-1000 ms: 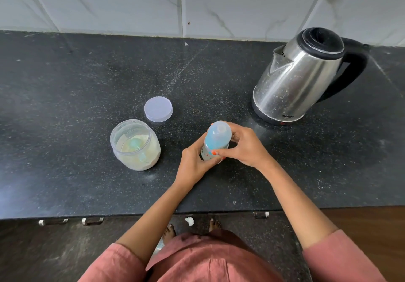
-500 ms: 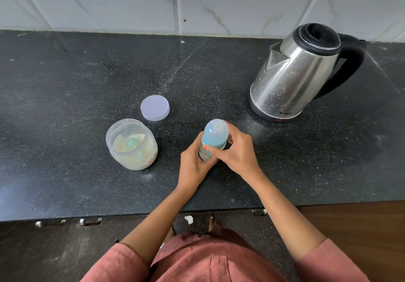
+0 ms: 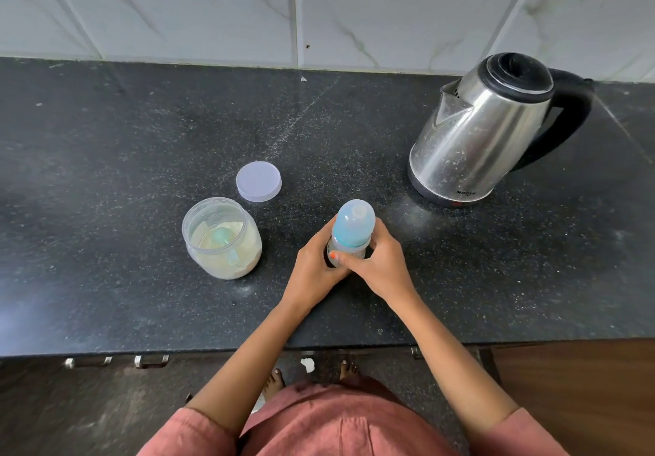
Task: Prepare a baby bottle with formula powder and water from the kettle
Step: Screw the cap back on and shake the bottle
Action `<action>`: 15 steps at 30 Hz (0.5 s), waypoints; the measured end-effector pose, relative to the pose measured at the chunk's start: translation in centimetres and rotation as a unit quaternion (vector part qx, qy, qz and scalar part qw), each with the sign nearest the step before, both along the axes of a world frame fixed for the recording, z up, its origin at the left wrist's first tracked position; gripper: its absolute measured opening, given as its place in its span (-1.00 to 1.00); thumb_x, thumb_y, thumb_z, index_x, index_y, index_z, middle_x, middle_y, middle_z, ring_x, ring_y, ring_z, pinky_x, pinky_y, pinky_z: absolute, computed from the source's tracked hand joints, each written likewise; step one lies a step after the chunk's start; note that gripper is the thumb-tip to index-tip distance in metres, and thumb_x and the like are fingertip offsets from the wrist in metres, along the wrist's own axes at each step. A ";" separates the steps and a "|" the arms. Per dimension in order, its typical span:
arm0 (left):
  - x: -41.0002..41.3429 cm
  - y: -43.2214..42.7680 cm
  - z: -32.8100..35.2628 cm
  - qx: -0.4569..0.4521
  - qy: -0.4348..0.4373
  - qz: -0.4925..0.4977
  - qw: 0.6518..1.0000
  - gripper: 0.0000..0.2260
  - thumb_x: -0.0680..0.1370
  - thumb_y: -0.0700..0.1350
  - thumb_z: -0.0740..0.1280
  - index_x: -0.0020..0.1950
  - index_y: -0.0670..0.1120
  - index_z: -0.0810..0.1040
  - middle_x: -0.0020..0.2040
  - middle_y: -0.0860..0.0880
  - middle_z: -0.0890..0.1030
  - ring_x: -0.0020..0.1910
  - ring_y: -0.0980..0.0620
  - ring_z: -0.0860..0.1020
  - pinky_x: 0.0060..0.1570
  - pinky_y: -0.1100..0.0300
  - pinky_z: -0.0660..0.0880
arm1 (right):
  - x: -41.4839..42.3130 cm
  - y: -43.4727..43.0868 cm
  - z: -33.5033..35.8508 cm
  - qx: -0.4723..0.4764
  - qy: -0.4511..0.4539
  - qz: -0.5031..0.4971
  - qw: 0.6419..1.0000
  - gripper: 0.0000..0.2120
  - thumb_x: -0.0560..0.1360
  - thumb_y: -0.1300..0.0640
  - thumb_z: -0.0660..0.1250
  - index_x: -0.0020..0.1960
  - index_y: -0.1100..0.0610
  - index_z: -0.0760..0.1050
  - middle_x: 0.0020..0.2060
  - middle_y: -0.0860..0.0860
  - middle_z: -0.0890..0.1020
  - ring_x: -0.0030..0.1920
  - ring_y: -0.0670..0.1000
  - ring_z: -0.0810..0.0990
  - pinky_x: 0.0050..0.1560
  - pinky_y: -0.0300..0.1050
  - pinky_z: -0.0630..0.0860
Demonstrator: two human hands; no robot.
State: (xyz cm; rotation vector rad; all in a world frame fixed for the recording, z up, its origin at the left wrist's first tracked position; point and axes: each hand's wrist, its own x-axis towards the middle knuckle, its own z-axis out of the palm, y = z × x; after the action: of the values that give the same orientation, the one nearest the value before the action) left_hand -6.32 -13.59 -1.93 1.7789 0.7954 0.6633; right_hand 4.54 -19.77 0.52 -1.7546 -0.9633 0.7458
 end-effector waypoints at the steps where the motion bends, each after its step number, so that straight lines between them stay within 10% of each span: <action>1: -0.2 0.1 0.0 0.003 0.011 -0.011 1.000 -0.46 0.41 -0.23 0.43 0.36 -0.06 0.39 0.23 0.08 0.53 0.19 0.25 0.46 0.14 0.44 0.37 | 0.0 0.1 -0.1 -0.003 -0.009 -0.001 1.000 -0.39 0.25 0.21 0.54 0.24 0.11 0.41 0.01 -0.11 0.54 0.00 -0.20 0.51 -0.04 -0.54 0.40; 8: -1.4 1.1 -0.4 0.042 0.098 -0.062 0.992 -0.34 0.46 -0.22 0.39 0.47 -0.04 0.15 0.41 0.14 0.21 0.39 0.23 0.15 0.26 0.60 -0.01 | 1.2 0.4 0.8 0.034 0.111 -0.103 0.988 -0.70 0.30 0.27 0.50 -0.06 0.05 0.50 -0.19 -0.13 0.61 -0.16 -0.18 0.59 -0.14 -0.34 0.53; 15: -1.0 2.5 -1.0 0.181 0.232 0.002 0.956 -0.52 0.62 -0.03 0.10 0.50 -0.09 0.05 0.52 -0.05 0.07 0.50 0.03 -0.03 0.42 0.18 -0.21 | 3.8 -0.6 3.5 0.056 0.456 -0.237 0.856 -0.92 0.50 0.06 0.28 -0.02 0.03 0.45 -0.06 0.02 0.60 -0.04 -0.03 0.59 -0.13 -0.08 0.58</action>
State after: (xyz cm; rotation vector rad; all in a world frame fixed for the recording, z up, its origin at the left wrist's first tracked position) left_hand -7.31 -11.04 -2.89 2.3170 1.0390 0.4098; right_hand 8.30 -20.34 3.99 -1.2078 0.0771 1.0079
